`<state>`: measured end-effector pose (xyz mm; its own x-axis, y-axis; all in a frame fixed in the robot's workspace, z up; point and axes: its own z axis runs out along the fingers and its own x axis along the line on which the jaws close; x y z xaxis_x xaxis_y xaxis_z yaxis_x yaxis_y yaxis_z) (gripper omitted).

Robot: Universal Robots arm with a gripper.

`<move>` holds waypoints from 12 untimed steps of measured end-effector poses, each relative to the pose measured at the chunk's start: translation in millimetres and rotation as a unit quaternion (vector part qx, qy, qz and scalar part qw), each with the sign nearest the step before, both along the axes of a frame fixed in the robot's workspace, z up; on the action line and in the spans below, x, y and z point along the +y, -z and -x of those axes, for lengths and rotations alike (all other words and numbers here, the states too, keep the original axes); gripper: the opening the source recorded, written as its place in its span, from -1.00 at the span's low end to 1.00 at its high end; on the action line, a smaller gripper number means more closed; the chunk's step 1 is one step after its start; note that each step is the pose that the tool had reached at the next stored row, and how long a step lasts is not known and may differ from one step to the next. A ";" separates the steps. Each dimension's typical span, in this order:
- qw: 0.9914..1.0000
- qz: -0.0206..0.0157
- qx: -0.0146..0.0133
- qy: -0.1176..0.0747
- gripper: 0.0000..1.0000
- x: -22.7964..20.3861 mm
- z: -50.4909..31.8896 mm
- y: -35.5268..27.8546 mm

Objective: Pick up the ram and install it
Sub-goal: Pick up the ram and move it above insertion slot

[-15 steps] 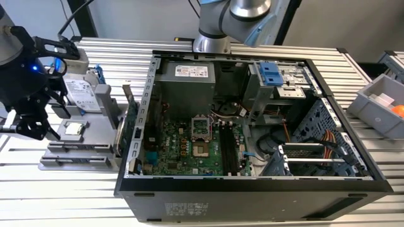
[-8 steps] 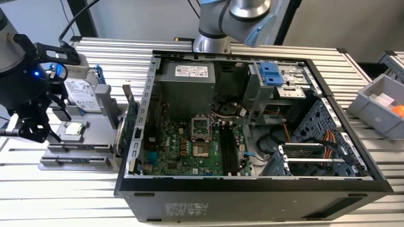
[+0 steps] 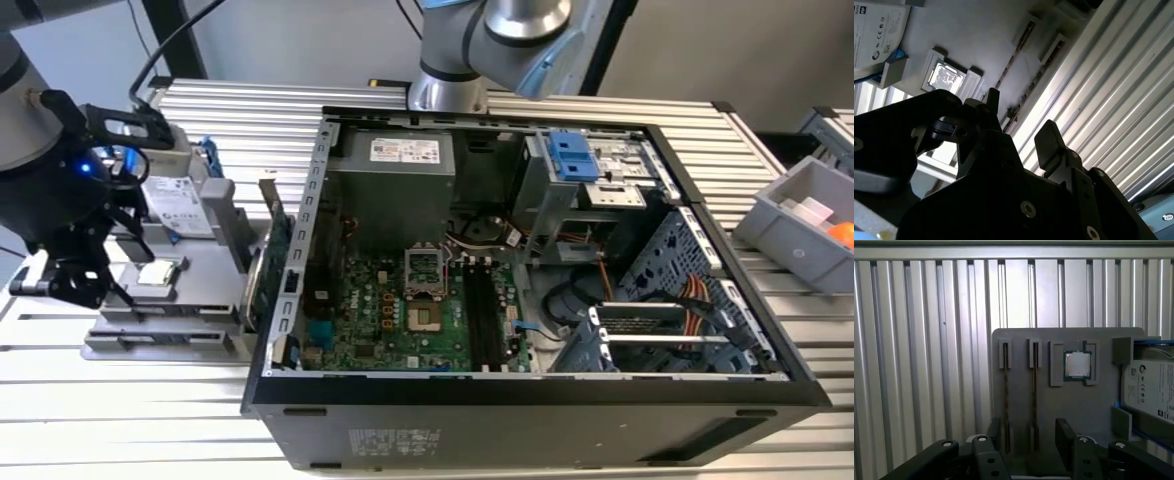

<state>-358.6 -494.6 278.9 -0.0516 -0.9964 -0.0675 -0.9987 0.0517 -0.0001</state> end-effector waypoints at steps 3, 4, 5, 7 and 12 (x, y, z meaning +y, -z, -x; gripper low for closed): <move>1.000 0.000 0.000 0.000 1.00 0.1 0.1 3.8; 1.000 0.000 0.000 0.000 1.00 0.2 0.1 5.4; 1.000 0.000 0.000 0.000 1.00 0.2 0.1 6.8; 1.000 0.000 0.000 0.001 1.00 0.2 0.1 10.0; 1.000 0.000 0.000 0.001 1.00 0.2 0.1 19.0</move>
<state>-358.7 -494.3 259.9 -0.0533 -0.9963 -0.0674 -0.9986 0.0534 -0.0002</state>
